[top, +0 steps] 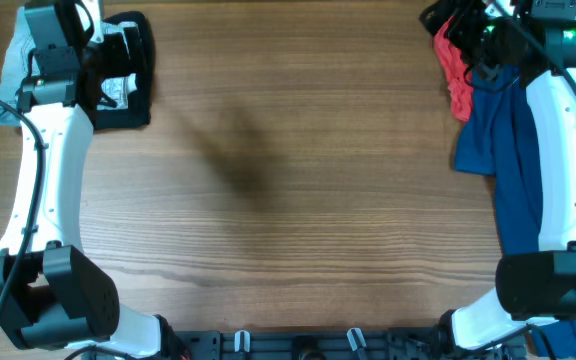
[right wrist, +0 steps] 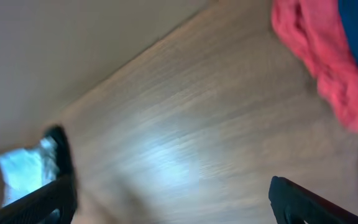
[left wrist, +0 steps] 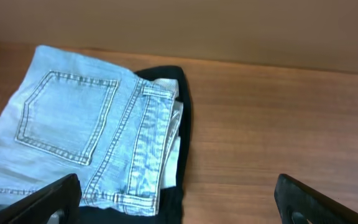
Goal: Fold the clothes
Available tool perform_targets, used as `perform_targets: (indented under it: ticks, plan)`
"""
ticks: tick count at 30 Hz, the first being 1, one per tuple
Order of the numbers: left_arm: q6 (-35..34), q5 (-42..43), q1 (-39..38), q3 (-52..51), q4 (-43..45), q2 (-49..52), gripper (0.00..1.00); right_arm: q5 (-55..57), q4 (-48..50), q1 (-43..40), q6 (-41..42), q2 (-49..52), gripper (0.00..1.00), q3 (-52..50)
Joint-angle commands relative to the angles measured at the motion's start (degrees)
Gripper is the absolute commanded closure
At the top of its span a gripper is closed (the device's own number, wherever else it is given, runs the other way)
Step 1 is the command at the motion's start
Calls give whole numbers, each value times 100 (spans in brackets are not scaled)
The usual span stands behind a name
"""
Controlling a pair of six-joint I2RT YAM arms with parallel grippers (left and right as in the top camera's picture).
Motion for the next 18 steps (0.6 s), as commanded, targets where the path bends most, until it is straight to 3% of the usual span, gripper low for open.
perform_targets:
  ticks: [1,6,9,18]
  plan:
    - [61,48,-20,-20,-46,61,0,20,459,68,-1585,-225,0,26]
    - [61,48,-20,-20,-46,61,0,15,629,334,-2922,-1283,0,-260]
    - [61,48,-20,-20,-46,61,0,13,935,369,-3567,-2100,0,-1025]
    - [61,48,-20,-20,-46,61,0,-55,3792,369,-3694,-4656,0,-5213]
